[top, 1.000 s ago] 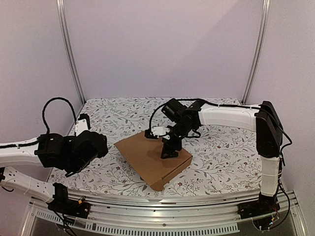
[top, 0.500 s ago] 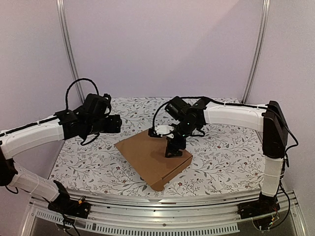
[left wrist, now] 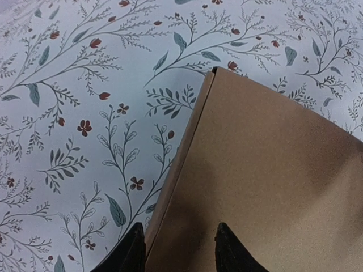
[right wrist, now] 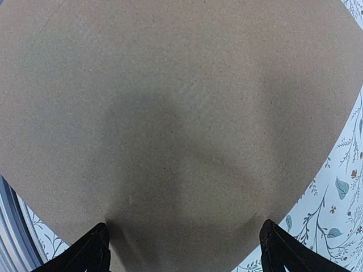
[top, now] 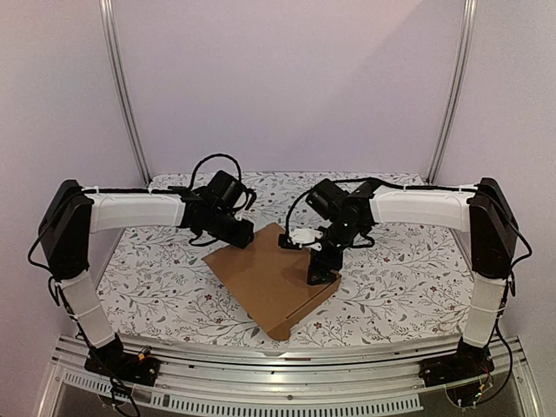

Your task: Fold the paper box

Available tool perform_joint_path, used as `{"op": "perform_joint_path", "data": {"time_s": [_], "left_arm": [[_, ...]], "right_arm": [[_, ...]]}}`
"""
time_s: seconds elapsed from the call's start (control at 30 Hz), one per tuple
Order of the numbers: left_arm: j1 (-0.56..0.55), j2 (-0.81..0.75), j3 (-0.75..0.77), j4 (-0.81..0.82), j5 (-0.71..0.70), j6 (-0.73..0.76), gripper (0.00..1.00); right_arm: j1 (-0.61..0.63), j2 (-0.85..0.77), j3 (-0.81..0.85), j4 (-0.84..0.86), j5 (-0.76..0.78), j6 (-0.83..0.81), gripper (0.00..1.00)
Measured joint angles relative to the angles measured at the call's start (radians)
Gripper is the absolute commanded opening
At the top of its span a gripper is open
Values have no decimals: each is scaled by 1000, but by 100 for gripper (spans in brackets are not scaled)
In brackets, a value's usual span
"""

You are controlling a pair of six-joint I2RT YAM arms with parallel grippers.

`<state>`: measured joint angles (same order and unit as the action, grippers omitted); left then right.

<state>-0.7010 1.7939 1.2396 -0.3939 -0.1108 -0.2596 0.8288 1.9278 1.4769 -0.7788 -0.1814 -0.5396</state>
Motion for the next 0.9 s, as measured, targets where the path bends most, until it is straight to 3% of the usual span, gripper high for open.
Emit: {"op": "perform_joint_path", "data": {"time_s": [0.33,0.5,0.9], "left_arm": [[-6,-16,-118,86,14,2,40],[-10,-20,-120,93,0,-2,48],[-39,-240,-129,79,-108,20,54]], "right_arm": [[-3,0,-16,22,8,-5,90],[-18,0,-16,22,6,-7,91],[-231,42,47,20,-7,-28,91]]}}
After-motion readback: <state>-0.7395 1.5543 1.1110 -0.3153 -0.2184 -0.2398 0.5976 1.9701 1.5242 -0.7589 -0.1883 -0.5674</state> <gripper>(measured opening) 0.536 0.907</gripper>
